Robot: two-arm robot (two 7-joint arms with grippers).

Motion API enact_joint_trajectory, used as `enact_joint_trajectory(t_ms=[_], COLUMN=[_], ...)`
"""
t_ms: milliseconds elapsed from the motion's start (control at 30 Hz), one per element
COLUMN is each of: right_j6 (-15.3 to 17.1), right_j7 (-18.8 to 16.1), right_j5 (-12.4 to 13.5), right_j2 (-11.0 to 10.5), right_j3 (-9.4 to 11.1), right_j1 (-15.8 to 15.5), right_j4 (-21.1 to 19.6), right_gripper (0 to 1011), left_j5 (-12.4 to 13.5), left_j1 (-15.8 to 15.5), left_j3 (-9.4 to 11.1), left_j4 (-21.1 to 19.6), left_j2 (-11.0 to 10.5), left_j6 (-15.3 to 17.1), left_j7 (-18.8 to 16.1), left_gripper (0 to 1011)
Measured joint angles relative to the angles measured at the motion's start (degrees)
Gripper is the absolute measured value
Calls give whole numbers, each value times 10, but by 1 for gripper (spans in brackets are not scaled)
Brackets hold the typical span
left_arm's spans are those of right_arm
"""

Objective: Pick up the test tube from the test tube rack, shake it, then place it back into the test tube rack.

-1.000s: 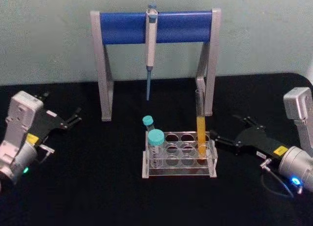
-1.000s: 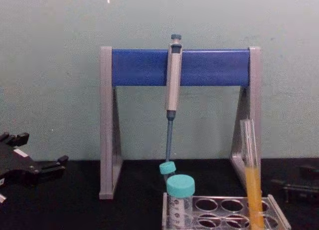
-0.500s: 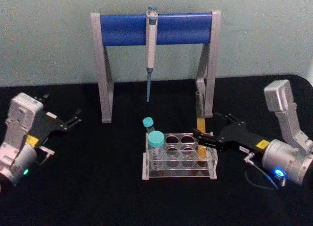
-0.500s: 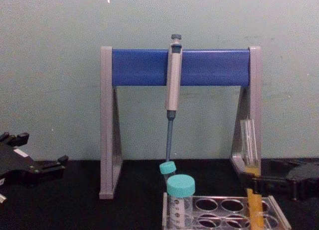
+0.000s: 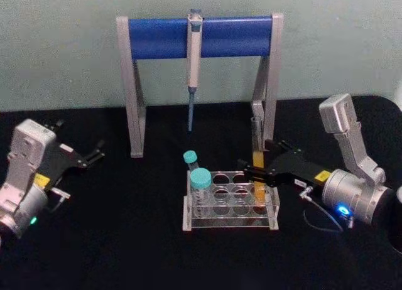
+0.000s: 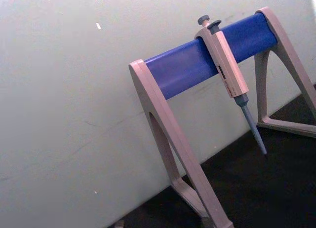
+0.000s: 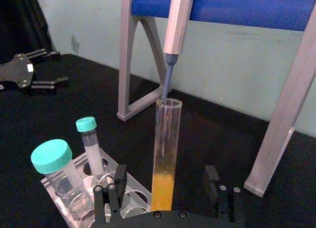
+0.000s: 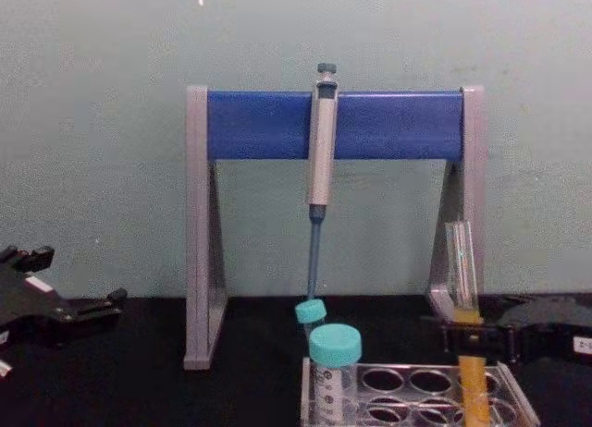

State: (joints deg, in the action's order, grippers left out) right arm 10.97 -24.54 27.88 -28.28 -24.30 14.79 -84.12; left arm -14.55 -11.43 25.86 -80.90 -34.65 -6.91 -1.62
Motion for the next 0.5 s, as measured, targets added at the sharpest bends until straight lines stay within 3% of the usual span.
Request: enact_joint_trajectory(t_ms=[500], right_j6=[1], right_j7=[0], right_j5=[-4], right_j2=[2], right_j3=[-2], right_j1=[3], right_j4=[2], right_gripper=[1000], left_j5=[0], left_j1=[0], left_j3=[0], left_j4=[0], left_j2=[0], left_j6=[0], left_j7=[0], left_gripper=[1001])
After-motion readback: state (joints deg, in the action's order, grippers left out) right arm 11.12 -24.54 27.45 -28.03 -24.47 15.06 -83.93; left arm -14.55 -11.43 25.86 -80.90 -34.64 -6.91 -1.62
